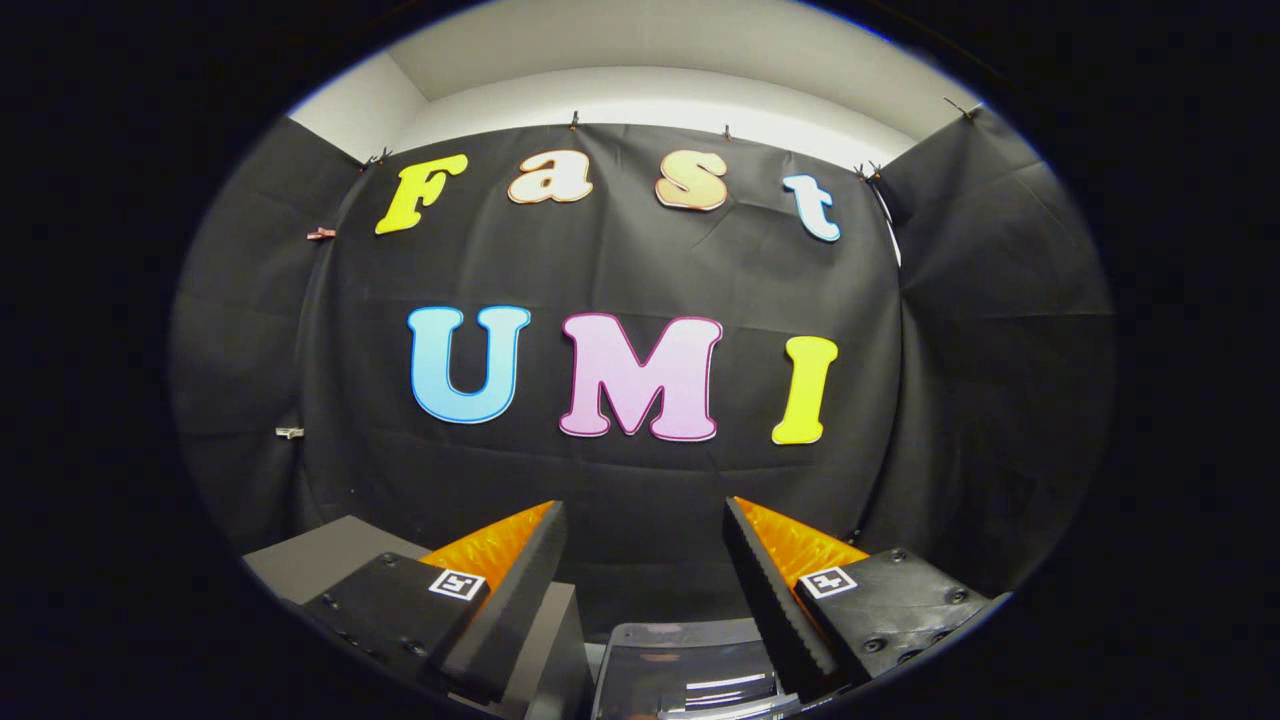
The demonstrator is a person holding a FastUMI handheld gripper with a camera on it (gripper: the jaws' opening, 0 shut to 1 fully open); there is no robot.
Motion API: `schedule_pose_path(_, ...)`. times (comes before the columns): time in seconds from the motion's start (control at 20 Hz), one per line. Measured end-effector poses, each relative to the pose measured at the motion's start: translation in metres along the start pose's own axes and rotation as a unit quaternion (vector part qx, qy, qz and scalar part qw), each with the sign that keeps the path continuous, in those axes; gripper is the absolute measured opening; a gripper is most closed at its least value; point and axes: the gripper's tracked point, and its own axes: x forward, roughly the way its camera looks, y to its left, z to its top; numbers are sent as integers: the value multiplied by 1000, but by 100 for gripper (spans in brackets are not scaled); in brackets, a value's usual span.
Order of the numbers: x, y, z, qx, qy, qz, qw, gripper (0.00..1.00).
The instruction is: Put the clothes into the washing machine and then close the washing machine lid.
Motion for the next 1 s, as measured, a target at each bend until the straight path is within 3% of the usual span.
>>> schedule_pose_path(1.0, 7, -22, -3, 10, 6, -17, 1000, 98)
